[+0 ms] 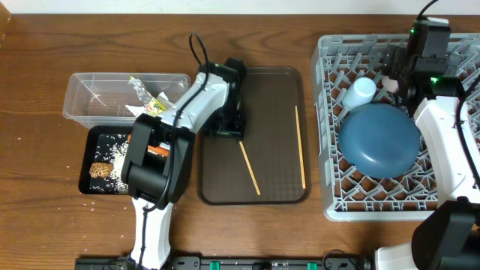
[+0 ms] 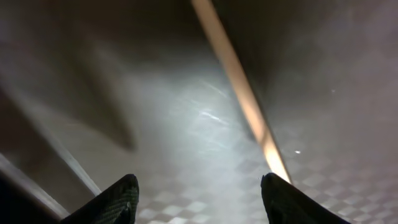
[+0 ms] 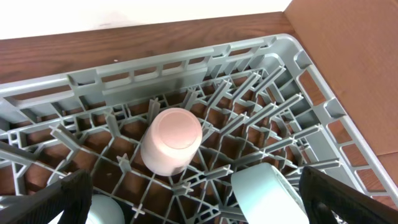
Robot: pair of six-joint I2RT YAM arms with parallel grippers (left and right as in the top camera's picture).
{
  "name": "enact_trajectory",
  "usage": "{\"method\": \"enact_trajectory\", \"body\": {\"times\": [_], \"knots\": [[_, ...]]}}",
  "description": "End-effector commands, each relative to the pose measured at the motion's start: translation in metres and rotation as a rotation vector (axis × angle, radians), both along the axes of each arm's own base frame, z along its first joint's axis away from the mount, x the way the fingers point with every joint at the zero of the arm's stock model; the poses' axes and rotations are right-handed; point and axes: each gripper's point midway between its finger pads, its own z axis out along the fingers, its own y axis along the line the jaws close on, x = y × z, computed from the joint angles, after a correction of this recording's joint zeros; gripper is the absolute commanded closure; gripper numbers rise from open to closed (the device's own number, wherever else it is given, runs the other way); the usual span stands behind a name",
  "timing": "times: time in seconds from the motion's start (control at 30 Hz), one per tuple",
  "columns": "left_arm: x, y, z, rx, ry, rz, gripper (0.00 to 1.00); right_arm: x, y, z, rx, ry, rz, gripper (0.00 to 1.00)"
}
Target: Sort waste into correct bins and load items into the dishwasher rack
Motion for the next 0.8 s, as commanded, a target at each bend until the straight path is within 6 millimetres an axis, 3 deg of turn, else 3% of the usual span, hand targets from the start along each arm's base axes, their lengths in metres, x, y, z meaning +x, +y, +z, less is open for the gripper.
{"method": "enact_trajectory", "body": {"times": [0.0, 0.2, 0.33, 0.5, 0.77], "knots": [[-0.005, -0.015, -0.001, -0.048, 0.015, 0.009, 0.36, -0.001, -0.003, 0.004, 0.004, -0.015, -0.024, 0.01], [-0.008, -0.027, -0.001, -0.053, 0.007, -0.004, 0.36, -0.001, -0.003, 0.004, 0.004, -0.015, -0.024, 0.01], [-0.009, -0.037, -0.011, -0.059, -0.007, -0.027, 0.34, -0.001, -0.003, 0.004, 0.004, -0.015, -0.024, 0.01], [-0.016, -0.03, -0.027, -0.006, 0.013, 0.02, 0.34, -0.001, -0.003, 0.004, 0.004, -0.015, -0.024, 0.01], [-0.019, -0.026, -0.03, 0.005, 0.025, 0.032, 0.64, -0.001, -0.003, 0.004, 0.004, -0.015, -0.024, 0.01]]}}
